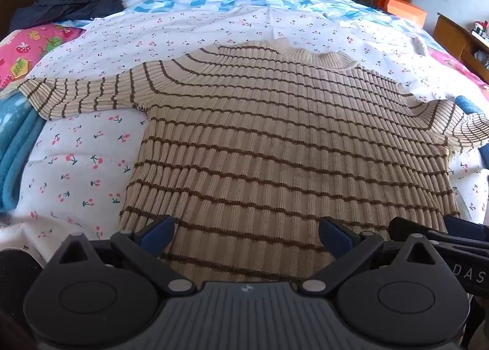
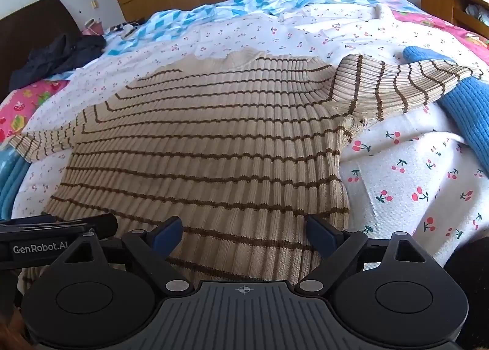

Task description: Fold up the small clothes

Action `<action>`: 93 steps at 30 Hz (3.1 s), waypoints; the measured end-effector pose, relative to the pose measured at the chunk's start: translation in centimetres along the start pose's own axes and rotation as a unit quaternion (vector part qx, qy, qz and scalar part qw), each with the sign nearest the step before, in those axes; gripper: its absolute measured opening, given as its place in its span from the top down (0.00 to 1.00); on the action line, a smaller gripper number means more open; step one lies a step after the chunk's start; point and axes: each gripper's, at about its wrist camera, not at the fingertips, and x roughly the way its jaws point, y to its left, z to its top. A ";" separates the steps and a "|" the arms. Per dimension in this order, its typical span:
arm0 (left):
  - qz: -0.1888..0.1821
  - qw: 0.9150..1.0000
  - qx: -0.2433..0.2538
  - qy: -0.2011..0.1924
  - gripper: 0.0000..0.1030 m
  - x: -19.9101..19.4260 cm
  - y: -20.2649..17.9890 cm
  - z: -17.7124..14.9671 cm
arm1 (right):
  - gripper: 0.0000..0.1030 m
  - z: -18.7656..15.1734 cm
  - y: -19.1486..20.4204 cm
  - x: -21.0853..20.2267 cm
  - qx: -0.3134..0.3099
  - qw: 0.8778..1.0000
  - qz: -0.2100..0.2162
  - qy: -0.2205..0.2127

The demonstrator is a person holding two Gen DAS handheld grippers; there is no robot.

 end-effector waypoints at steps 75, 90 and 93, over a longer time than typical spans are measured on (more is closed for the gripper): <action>-0.007 0.999 -0.028 0.021 0.00 0.1 0.8 -0.8 | 0.12 -0.3 0.7 -0.4 -0.018 1.000 -0.008 -0.012; -0.006 0.999 -0.028 0.018 0.00 -0.3 0.7 -0.5 | 0.13 -0.2 0.6 -0.7 -0.011 1.000 -0.002 -0.014; -0.007 0.999 -0.026 0.016 0.00 -0.4 0.6 -0.2 | 0.14 -0.1 0.4 -0.8 -0.006 1.000 0.003 -0.014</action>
